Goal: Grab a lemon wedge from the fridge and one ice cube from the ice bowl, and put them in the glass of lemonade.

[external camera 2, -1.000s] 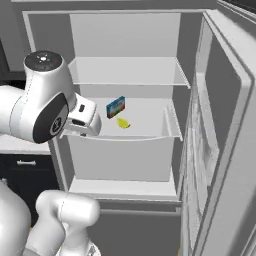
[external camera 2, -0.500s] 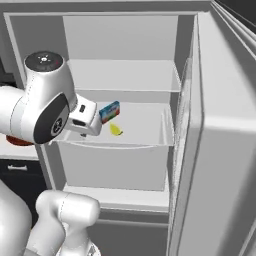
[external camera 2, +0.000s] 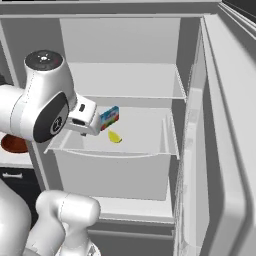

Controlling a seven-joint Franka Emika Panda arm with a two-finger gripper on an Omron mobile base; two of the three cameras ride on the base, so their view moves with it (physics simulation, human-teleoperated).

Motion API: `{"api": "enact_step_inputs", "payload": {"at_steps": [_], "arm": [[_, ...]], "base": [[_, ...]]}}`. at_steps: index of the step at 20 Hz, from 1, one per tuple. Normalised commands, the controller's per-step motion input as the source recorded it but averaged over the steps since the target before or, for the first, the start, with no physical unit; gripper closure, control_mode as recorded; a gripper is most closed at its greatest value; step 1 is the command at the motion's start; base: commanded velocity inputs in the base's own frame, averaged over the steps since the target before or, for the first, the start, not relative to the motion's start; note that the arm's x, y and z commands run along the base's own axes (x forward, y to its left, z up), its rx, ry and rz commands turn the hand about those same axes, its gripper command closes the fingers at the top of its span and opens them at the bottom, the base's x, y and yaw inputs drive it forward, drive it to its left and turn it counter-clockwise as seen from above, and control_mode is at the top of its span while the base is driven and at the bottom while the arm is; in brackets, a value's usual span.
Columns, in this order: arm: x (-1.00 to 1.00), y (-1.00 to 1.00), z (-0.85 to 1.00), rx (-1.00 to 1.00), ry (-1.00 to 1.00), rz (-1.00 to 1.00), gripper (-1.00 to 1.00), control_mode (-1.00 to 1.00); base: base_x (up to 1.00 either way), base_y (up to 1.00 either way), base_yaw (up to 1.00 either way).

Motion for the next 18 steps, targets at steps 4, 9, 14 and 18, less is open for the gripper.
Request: {"api": "enact_step_inputs", "payload": {"at_steps": [4,9,14,18], "arm": [[0.0,0.0,0.0,0.0,0.0,0.0,-1.0,1.0],[-0.09,0.0,-0.03,0.0,0.0,0.0,-1.0,-1.0],[-0.06,-0.11,-0.33,-0.03,0.0,0.03,-1.0,-1.0],[0.29,-0.53,-0.35,0.0,0.0,0.17,-1.0,-1.0]], "base": [[0.0,-0.02,0.0],[0.0,0.0,0.0],[0.0,0.0,0.0],[0.0,0.0,0.0]]}}
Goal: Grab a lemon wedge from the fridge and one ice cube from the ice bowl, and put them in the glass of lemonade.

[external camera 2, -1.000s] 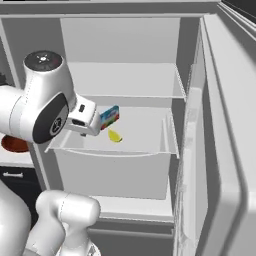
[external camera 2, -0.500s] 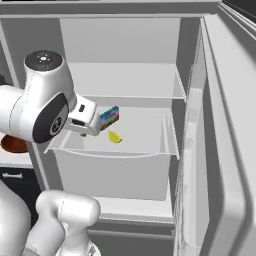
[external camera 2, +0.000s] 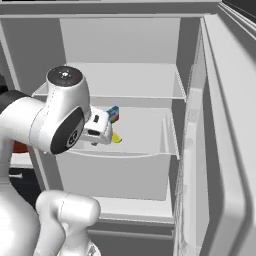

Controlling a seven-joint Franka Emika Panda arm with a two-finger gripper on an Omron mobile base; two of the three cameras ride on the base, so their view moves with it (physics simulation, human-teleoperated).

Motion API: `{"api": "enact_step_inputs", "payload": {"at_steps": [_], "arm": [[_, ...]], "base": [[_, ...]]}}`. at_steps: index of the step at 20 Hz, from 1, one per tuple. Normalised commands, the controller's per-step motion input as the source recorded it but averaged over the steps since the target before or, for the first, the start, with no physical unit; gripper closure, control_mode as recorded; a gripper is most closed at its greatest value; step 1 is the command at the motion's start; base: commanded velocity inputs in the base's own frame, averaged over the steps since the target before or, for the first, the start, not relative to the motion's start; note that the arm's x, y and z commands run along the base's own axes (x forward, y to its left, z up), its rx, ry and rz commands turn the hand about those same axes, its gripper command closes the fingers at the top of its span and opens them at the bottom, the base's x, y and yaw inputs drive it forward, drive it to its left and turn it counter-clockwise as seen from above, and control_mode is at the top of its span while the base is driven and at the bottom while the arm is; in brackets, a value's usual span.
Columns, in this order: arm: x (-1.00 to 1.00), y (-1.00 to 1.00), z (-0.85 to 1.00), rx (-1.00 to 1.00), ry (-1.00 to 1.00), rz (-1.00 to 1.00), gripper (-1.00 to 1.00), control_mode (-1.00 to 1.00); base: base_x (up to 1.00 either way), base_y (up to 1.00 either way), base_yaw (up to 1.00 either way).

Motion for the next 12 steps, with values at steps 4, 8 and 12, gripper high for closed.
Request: {"api": "enact_step_inputs", "payload": {"at_steps": [4,8,12], "arm": [[0.4,-0.45,-0.18,0.0,0.02,0.21,-1.0,-1.0],[0.53,-0.33,-0.2,0.0,0.01,0.2,-1.0,-1.0],[0.56,-0.04,-0.18,0.0,0.01,0.17,-1.0,-1.0]], "base": [[0.0,0.0,0.0],[0.0,0.0,0.0],[0.0,0.0,0.0]]}}
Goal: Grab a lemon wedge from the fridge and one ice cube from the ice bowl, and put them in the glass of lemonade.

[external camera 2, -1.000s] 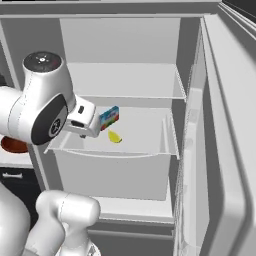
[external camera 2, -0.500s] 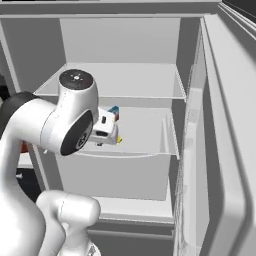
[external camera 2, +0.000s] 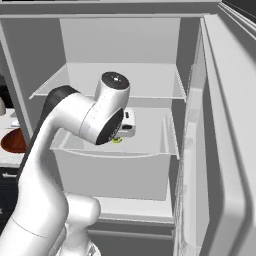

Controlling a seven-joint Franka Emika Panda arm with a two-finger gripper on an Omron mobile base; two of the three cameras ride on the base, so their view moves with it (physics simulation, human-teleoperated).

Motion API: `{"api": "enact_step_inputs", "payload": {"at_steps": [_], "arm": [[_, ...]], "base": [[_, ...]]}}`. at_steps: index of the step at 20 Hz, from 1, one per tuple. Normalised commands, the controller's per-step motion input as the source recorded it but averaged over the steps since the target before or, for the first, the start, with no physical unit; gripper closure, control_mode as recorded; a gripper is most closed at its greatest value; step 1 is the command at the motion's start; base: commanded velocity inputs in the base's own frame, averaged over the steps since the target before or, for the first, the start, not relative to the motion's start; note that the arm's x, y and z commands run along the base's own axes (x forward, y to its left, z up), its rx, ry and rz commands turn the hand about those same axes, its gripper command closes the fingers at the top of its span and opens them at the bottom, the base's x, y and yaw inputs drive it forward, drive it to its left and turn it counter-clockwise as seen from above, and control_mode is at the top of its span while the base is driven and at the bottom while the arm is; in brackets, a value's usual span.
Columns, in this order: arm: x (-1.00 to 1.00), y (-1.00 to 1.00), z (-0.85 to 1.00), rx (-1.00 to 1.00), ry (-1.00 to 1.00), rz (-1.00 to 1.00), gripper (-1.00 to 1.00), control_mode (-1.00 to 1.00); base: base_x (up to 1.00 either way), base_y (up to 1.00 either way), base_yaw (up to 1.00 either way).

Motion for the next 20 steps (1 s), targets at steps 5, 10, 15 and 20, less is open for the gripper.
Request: {"api": "enact_step_inputs", "payload": {"at_steps": [5,10,15,20], "arm": [[0.44,0.0,-0.44,0.0,-0.06,0.09,-1.0,-1.0],[0.44,0.0,-0.6,0.0,-0.05,0.07,-1.0,-1.0],[0.56,0.0,-0.26,0.0,0.01,0.03,-1.0,-1.0],[0.76,0.0,-0.1,0.0,0.18,0.02,-1.0,-1.0]], "base": [[0.0,0.0,0.0],[0.0,0.0,0.0],[0.0,0.0,0.0],[0.0,0.0,0.0]]}}
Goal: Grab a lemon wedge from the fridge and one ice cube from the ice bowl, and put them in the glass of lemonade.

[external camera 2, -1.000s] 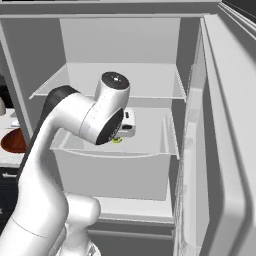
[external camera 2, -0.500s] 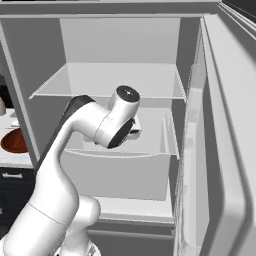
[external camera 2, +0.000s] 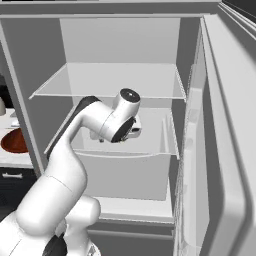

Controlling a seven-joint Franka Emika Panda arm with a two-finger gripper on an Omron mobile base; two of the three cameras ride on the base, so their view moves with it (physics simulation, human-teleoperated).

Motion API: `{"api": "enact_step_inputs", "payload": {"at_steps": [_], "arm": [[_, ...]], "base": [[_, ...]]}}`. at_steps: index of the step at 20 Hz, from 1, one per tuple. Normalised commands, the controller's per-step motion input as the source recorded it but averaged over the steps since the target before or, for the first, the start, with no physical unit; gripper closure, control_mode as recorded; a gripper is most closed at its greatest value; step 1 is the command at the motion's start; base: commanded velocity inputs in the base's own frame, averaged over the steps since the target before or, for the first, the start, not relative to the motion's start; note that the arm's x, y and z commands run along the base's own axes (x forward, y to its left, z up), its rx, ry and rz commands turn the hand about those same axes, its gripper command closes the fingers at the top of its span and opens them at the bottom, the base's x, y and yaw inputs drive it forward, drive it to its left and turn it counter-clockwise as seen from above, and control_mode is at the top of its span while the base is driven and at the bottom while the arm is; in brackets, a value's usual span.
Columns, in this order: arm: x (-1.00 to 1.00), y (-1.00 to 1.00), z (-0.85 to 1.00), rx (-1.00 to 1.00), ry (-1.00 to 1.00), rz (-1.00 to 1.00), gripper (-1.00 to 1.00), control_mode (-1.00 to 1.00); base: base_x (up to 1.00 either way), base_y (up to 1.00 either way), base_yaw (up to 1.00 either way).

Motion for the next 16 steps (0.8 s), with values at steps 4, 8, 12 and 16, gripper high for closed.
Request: {"api": "enact_step_inputs", "payload": {"at_steps": [4,8,12,16], "arm": [[0.56,0.0,-0.26,0.0,0.1,0.02,-1.0,-1.0],[0.15,0.05,-0.42,0.0,0.0,0.02,-1.0,-1.0],[0.04,0.04,-0.43,0.0,0.0,0.02,-1.0,-1.0],[0.04,0.04,-0.29,0.0,0.0,0.02,-1.0,-1.0]], "base": [[0.0,0.0,0.0],[0.0,0.0,0.0],[0.0,0.0,0.0],[0.0,0.0,0.0]]}}
